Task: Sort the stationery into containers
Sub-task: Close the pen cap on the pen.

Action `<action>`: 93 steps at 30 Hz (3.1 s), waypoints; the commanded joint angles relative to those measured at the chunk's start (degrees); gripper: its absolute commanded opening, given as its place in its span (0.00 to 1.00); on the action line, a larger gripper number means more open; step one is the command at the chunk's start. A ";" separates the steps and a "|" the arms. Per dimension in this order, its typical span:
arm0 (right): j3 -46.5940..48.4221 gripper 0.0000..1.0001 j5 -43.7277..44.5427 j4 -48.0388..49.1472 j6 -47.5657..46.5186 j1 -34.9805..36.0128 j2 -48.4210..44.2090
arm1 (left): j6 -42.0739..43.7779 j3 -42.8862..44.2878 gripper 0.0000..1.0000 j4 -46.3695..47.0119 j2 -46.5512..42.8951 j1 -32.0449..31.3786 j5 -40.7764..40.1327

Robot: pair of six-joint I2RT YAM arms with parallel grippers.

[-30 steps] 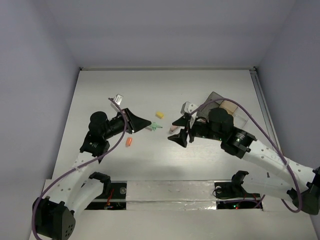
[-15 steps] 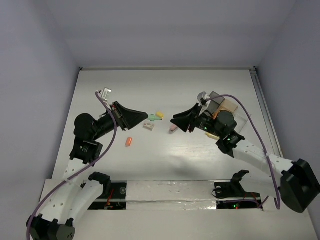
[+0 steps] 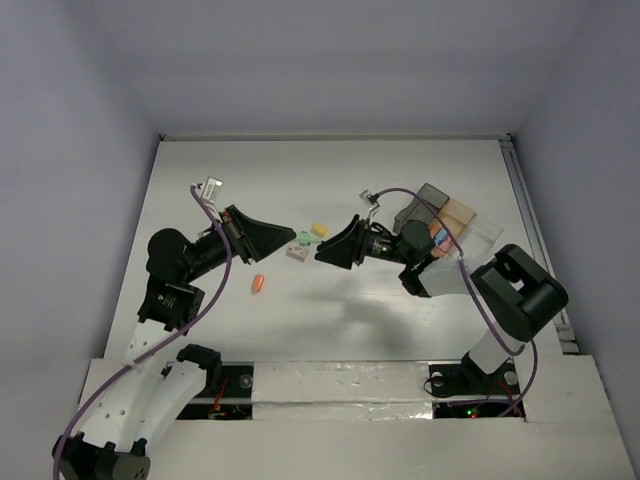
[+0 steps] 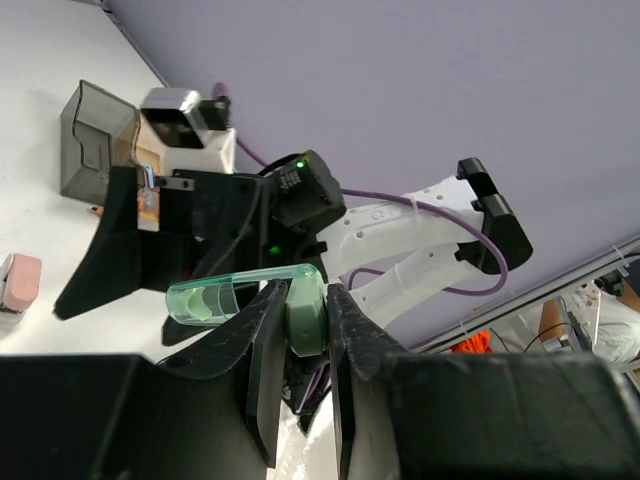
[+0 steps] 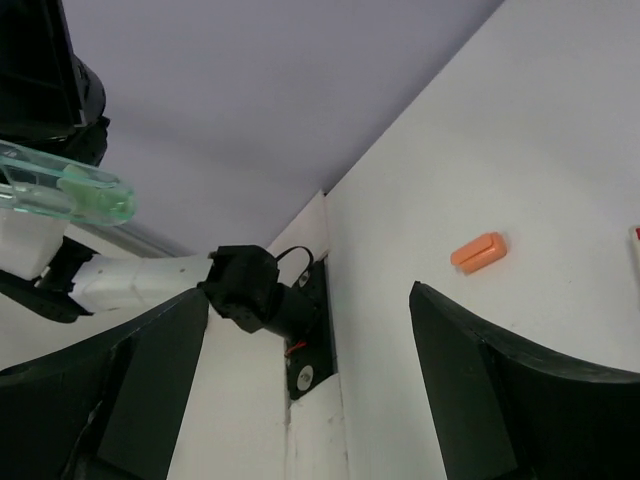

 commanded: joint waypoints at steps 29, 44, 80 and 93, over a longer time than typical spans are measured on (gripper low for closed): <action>15.05 0.88 -15.14 28.07 3.81 4.49 0.17 | -5.30 -3.30 0.00 8.68 -3.23 0.43 0.27; 11.89 0.77 -14.79 28.07 1.70 4.49 -4.48 | -5.56 -5.06 0.00 8.42 -3.85 0.43 -0.26; 6.44 0.21 -14.88 26.40 0.65 4.49 -9.06 | 2.52 -5.41 0.00 0.42 -3.14 0.43 -5.26; 7.93 0.12 -15.14 21.74 0.29 4.49 -8.36 | 4.37 -6.38 0.00 0.42 -2.71 0.43 -6.59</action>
